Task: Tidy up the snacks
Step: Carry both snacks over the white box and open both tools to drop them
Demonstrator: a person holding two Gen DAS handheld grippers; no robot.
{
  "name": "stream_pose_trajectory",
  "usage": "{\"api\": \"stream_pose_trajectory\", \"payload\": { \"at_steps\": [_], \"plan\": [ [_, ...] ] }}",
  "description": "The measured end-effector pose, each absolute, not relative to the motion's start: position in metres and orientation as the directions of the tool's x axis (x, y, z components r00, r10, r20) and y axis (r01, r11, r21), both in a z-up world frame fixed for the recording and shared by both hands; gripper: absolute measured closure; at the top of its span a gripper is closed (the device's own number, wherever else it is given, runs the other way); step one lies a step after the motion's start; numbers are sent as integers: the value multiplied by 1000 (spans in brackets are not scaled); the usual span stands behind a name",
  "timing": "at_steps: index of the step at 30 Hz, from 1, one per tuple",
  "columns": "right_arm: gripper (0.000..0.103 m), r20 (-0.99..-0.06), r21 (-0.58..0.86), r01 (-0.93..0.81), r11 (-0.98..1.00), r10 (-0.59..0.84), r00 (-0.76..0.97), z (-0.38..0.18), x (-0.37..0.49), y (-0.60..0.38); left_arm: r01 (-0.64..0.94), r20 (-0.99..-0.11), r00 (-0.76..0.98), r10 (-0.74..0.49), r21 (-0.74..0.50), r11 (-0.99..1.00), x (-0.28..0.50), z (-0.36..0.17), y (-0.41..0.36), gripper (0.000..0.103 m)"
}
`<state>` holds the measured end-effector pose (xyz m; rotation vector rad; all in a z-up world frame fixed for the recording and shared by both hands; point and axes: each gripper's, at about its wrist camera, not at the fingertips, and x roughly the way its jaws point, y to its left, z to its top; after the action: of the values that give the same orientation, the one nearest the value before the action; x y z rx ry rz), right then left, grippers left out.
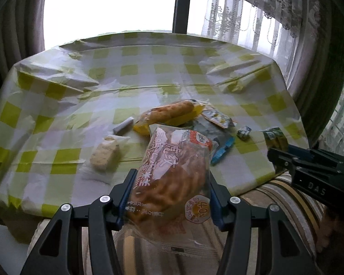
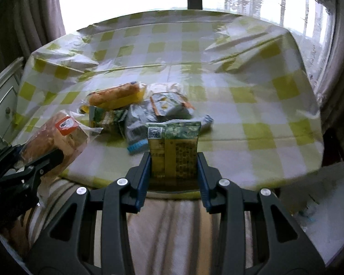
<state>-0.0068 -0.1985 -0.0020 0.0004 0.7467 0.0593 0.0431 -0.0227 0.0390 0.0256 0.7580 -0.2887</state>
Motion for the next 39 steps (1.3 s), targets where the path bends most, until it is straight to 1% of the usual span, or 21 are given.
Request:
{"api": "stream_pose_trajectory", "payload": {
  "at_steps": [11, 21, 29, 39],
  "plan": [
    [61, -685, 44, 53, 998, -9, 729, 0, -43, -261, 365, -696, 645, -317, -84, 927, 28, 44, -87, 47],
    [61, -693, 53, 157, 986, -77, 717, -4, -68, -319, 500, -701, 572, -425, -112, 859, 18, 50, -162, 47],
    [61, -716, 51, 289, 956, -167, 678, -17, -93, -380, 614, -705, 444, -553, -210, 761, 5, 45, -226, 47],
    [61, -750, 47, 420, 906, -246, 614, -37, -120, -439, 672, -725, 319, -611, -281, 685, -4, 36, -277, 47]
  ]
}}
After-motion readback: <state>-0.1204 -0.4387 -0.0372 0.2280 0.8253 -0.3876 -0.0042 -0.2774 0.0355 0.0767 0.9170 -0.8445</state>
